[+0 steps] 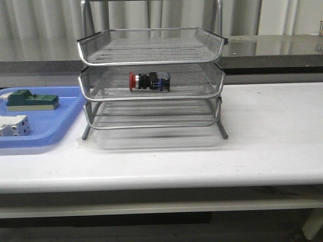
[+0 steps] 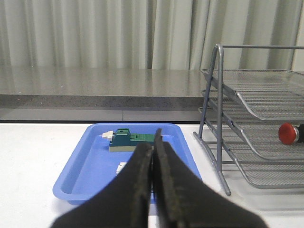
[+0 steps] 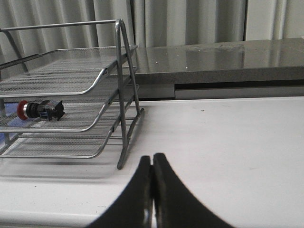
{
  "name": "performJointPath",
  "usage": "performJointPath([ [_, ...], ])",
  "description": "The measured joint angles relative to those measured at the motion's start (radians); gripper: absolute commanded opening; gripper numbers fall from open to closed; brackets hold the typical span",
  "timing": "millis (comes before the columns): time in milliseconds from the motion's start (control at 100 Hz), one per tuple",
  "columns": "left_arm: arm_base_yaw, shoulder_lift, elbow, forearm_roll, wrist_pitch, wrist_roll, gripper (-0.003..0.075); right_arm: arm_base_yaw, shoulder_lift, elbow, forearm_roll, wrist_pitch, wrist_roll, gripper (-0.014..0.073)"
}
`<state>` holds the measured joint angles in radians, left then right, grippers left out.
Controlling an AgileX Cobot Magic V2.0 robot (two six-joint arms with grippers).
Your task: Place button on rack with both arms
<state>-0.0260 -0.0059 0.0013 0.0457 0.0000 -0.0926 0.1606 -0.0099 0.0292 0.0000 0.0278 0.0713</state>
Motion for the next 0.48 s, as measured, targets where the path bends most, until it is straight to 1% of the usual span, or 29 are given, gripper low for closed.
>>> performJointPath([
  [480, 0.0, 0.0, 0.0, 0.0, 0.0, 0.0, 0.0004, 0.0, 0.0, 0.0, 0.0, 0.0, 0.0, -0.0067],
])
